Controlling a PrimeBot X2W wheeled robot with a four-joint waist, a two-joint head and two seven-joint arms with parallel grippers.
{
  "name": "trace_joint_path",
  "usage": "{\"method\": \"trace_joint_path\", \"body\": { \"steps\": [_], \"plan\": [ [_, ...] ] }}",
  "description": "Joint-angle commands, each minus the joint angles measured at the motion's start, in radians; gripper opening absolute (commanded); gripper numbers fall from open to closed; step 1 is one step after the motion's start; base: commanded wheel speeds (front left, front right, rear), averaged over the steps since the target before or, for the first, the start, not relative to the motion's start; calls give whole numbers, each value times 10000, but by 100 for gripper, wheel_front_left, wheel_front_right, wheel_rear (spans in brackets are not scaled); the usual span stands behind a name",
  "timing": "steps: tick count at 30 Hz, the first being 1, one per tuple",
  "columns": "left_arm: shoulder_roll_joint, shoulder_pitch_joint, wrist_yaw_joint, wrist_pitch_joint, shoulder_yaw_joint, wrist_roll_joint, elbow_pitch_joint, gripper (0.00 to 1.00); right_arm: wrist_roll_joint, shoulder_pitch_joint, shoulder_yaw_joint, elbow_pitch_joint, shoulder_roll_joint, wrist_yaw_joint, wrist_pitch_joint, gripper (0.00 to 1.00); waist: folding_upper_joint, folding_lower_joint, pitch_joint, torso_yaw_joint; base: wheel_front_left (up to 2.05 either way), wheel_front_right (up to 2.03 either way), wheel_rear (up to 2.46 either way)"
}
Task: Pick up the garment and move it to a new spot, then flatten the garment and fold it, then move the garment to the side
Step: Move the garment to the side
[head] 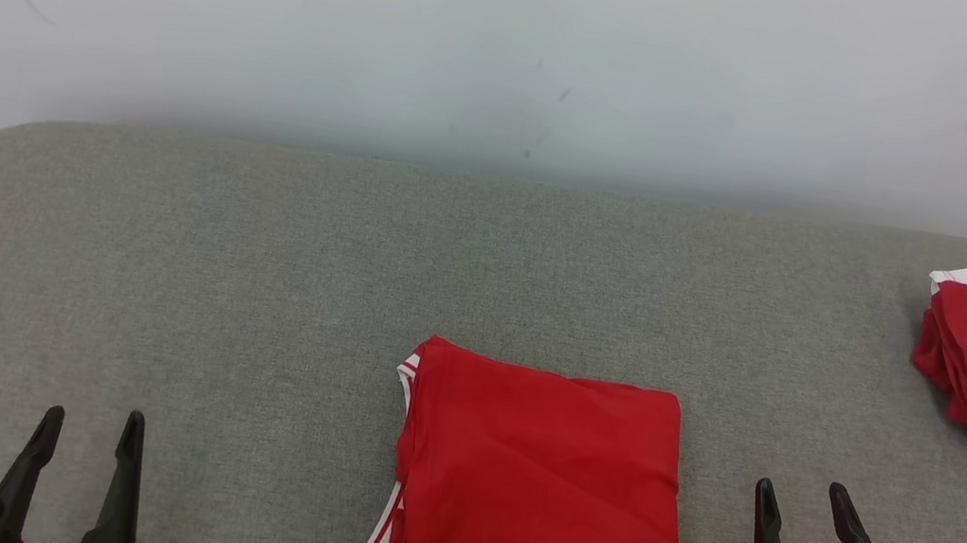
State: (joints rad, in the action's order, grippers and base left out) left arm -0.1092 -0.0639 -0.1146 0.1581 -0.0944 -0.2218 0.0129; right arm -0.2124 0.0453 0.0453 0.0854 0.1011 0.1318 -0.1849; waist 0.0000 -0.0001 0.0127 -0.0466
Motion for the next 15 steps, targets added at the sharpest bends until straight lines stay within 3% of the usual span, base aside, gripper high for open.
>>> {"method": "trace_joint_path", "body": {
  "steps": [1, 15],
  "plan": [
    [-52, 126, 35, -21, 12, -14, 22, 100, 63, 98, 20, -57, 19, -29, 9, 100, 0, 1, -7, 1, 0, 0, 0],
    [-117, 113, 213, 128, 47, -49, 191, 100, -2, 129, 67, -56, -35, -29, 40, 100, 0, 1, -17, -35, 0, 0, 0]
  ]
}}
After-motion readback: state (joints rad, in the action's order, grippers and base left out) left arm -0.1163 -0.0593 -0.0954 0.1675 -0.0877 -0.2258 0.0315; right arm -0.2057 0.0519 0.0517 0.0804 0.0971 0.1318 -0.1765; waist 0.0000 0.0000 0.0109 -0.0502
